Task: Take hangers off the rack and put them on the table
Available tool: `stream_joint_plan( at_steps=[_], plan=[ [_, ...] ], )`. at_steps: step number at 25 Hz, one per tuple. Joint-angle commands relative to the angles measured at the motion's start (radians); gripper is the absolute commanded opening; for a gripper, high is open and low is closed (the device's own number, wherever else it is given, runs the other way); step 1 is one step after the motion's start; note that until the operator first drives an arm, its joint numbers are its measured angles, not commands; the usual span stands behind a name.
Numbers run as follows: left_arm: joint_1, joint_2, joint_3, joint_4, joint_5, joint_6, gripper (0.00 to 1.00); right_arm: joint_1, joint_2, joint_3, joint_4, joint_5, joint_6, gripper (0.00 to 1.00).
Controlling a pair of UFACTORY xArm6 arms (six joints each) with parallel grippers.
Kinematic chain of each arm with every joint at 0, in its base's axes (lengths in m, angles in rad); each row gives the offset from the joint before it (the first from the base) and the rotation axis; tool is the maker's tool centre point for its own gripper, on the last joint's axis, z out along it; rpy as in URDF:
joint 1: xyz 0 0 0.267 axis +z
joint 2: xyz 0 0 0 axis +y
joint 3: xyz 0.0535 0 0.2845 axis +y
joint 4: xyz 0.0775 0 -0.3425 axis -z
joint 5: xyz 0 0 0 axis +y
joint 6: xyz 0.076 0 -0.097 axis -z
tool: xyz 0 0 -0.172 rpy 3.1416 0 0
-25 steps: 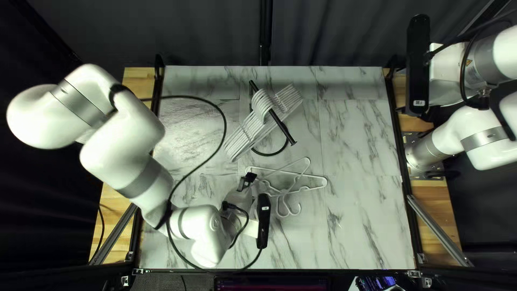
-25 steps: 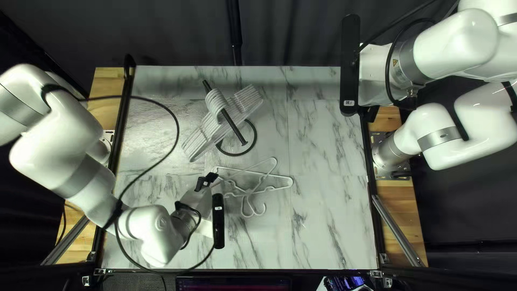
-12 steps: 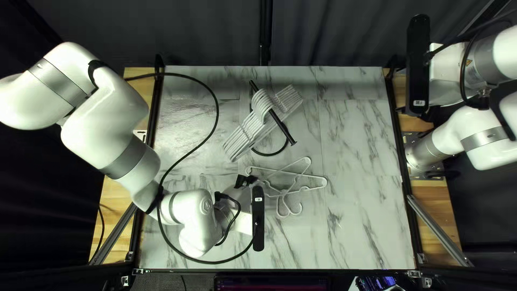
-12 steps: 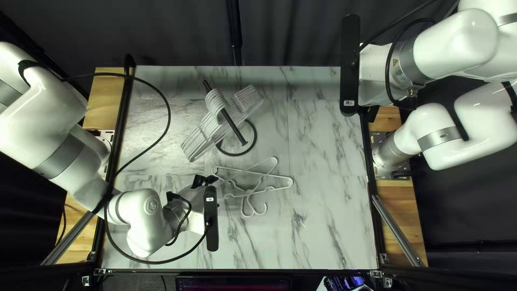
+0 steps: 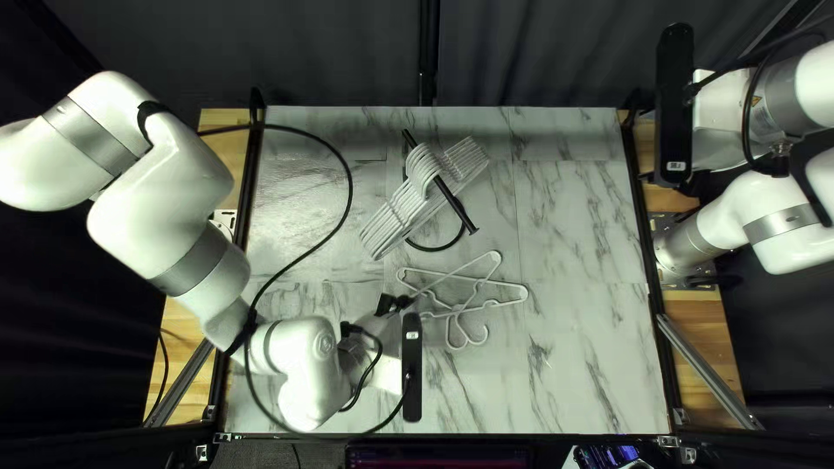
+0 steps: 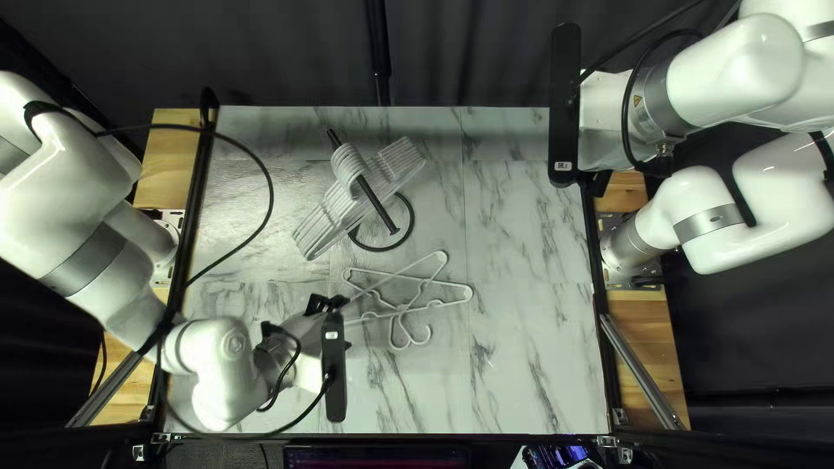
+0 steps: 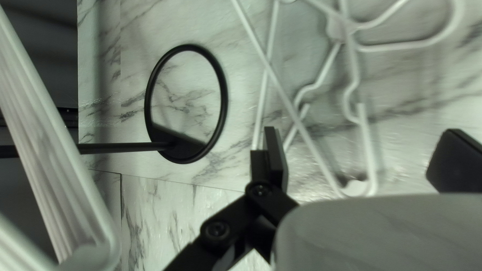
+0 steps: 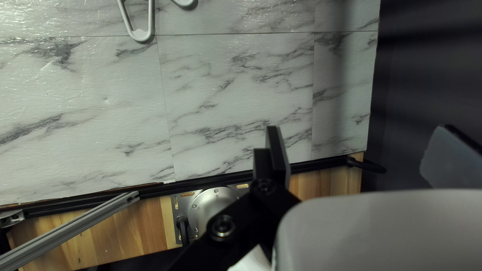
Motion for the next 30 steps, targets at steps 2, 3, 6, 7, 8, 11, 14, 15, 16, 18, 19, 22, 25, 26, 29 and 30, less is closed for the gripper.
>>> stream_joint_plan(
  at_steps=[2,3,6,7,8,11,14,15,16,18,19,22,25,26,29,30],
  plan=[
    [-0.035,-0.100,0.035,-0.036,0.009,0.048,1.00,0.000,0.000,0.000,0.000,0.000,0.000,1.00],
    [-0.036,-0.126,0.047,-0.040,0.007,0.062,1.00,0.000,0.000,0.000,0.000,0.000,0.000,1.00],
    [-0.032,-0.238,0.096,-0.066,-0.001,0.123,1.00,0.000,0.000,0.000,0.000,0.000,0.000,1.00],
    [-0.028,-0.302,0.120,-0.087,0.002,0.161,1.00,0.000,0.000,0.000,0.000,0.000,0.000,1.00],
    [-0.026,-0.325,0.130,-0.094,0.000,0.173,1.00,0.000,0.000,0.000,0.000,0.000,0.000,1.00],
    [-0.020,-0.490,0.172,-0.139,-0.001,0.223,1.00,0.000,0.000,0.000,0.000,0.000,0.000,1.00],
    [0.038,-0.548,0.199,-0.161,-0.039,0.244,1.00,0.000,0.000,0.000,0.000,0.000,0.000,1.00],
    [0.038,-0.548,0.199,-0.161,-0.039,0.244,1.00,0.000,0.000,0.000,0.000,0.000,0.000,1.00],
    [0.038,-0.548,0.199,-0.161,-0.039,0.244,1.00,0.000,0.000,0.000,0.000,0.000,0.000,1.00],
    [0.038,-0.548,0.199,-0.161,-0.039,0.244,1.00,0.000,0.000,0.000,0.000,0.000,0.000,1.00],
    [0.038,-0.548,0.199,-0.161,-0.039,0.244,1.00,0.000,0.000,0.000,0.000,0.000,0.000,1.00],
    [0.038,-0.548,0.199,-0.161,-0.039,0.244,1.00,0.000,0.000,0.000,0.000,0.000,0.000,1.00],
    [0.038,-0.548,0.199,-0.161,-0.039,0.244,1.00,0.000,0.000,0.000,0.000,0.000,0.000,1.00],
    [0.032,-0.580,0.206,-0.165,-0.026,0.243,1.00,0.000,0.000,0.000,0.000,0.000,0.000,1.00],
    [0.050,-0.751,0.208,-0.192,0.039,0.349,1.00,0.000,0.000,0.000,0.000,0.000,0.000,1.00],
    [0.073,-0.813,0.206,-0.214,0.056,0.407,1.00,0.000,0.000,0.000,0.000,0.000,0.000,1.00]
  ],
)
